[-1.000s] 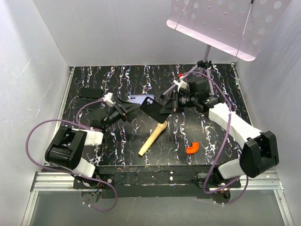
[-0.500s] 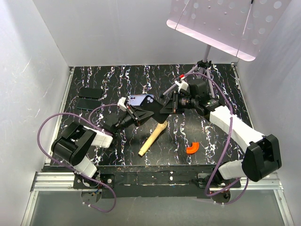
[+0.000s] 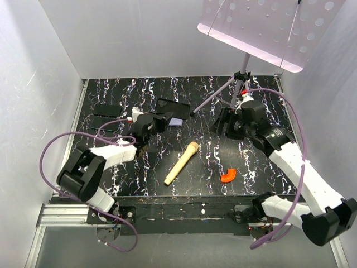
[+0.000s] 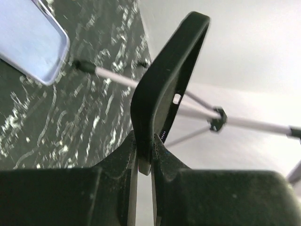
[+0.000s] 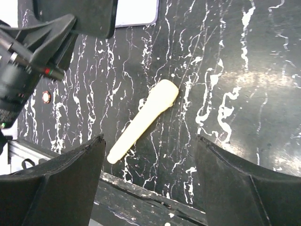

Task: Take the phone out of the phone case
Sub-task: Place the phone case on the phone case.

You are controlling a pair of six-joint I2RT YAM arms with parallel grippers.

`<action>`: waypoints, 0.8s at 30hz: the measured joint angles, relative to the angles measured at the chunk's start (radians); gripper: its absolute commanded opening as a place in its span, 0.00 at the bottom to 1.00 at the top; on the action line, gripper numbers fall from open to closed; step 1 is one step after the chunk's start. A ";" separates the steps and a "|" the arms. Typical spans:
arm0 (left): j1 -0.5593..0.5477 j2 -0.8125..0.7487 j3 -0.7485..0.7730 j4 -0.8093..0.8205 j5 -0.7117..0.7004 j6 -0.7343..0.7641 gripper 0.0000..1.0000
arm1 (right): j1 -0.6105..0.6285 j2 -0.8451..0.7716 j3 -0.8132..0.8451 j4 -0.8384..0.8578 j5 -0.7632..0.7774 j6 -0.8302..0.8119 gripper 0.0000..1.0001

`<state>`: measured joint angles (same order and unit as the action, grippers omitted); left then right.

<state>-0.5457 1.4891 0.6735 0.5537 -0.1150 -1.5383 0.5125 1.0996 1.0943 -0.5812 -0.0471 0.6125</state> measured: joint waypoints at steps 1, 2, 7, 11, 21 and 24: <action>0.002 0.029 0.034 -0.026 -0.032 -0.008 0.00 | 0.000 -0.026 0.000 -0.016 0.019 -0.004 0.82; 0.005 0.059 0.060 -0.048 -0.061 -0.019 0.00 | 0.000 -0.048 -0.001 -0.028 0.033 -0.008 0.82; 0.016 0.223 0.146 -0.170 -0.176 -0.071 0.00 | 0.000 -0.151 -0.051 -0.048 0.060 -0.014 0.82; 0.018 0.312 0.182 -0.235 -0.234 -0.123 0.00 | 0.000 -0.188 -0.096 -0.068 0.064 -0.014 0.82; 0.018 0.402 0.270 -0.306 -0.315 -0.192 0.00 | 0.000 -0.206 -0.166 -0.064 0.034 -0.007 0.82; 0.015 0.422 0.280 -0.307 -0.316 -0.208 0.10 | 0.000 -0.211 -0.178 -0.050 0.018 -0.002 0.81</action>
<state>-0.5304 1.9106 0.9531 0.2462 -0.4309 -1.7458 0.5125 0.8890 0.9165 -0.6308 -0.0296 0.6109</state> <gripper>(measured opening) 0.087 0.817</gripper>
